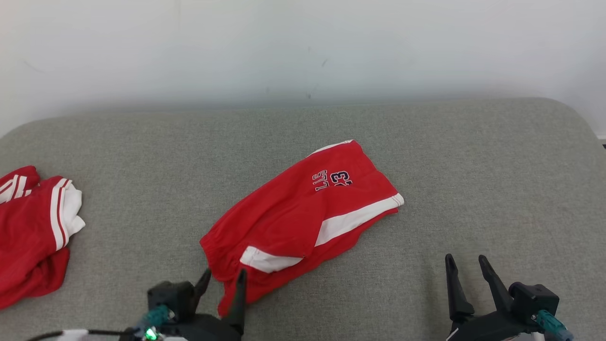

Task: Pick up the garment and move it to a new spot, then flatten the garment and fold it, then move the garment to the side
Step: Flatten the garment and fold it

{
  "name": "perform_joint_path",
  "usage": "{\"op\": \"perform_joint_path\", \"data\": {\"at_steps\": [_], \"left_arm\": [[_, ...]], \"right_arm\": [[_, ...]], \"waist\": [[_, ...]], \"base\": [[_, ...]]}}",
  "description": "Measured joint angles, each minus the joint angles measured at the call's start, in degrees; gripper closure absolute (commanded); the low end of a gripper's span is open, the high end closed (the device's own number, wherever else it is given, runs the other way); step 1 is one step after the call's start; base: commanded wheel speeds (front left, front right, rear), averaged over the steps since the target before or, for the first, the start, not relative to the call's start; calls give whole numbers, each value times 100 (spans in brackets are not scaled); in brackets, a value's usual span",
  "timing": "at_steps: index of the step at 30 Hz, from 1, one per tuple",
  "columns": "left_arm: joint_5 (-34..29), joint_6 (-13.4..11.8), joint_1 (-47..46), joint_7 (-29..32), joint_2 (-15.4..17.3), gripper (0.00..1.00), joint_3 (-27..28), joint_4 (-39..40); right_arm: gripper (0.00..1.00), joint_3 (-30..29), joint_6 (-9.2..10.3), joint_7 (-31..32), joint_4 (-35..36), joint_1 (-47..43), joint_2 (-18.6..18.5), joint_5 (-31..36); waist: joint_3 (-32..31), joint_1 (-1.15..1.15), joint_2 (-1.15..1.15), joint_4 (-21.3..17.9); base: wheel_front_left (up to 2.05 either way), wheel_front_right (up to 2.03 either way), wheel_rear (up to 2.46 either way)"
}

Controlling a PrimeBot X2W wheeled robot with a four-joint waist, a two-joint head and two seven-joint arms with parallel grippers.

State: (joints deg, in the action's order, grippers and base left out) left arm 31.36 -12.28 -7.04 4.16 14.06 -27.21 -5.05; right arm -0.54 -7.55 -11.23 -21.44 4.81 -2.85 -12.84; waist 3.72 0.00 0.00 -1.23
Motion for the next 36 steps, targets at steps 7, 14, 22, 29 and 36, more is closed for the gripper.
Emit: {"op": "perform_joint_path", "data": {"at_steps": [7, 14, 22, 29, 36], "left_arm": [[181, 99, -403, 1026, 514, 0, 74, 705], [79, 218, -687, 1767, 569, 0, -350, 543], [18, 54, -961, 2231, 597, 0, -405, 93], [143, 103, -939, 2512, 637, 56, -470, 164], [198, 174, -941, 2481, 536, 100, -590, 59]], "right_arm": [[0, -20, 0, 5, -3, 33, -2, 21], [0, 38, 0, 24, 18, 115, -1, 82], [0, 179, 0, 414, 205, 471, 0, 536], [0, 210, 0, 570, 330, 559, -2, 620], [0, 437, 0, 768, 261, 608, -1, 561]], "waist": [[-2, 0, 0, -48], [34, 0, 0, -195], [130, 0, 0, -348], [119, 0, 0, -300], [131, 0, 0, -236]], "base": [[0, 0, 0], [0, 0, 0], [0, 0, 0], [0, 0, 0], [0, 0, 0]]}}
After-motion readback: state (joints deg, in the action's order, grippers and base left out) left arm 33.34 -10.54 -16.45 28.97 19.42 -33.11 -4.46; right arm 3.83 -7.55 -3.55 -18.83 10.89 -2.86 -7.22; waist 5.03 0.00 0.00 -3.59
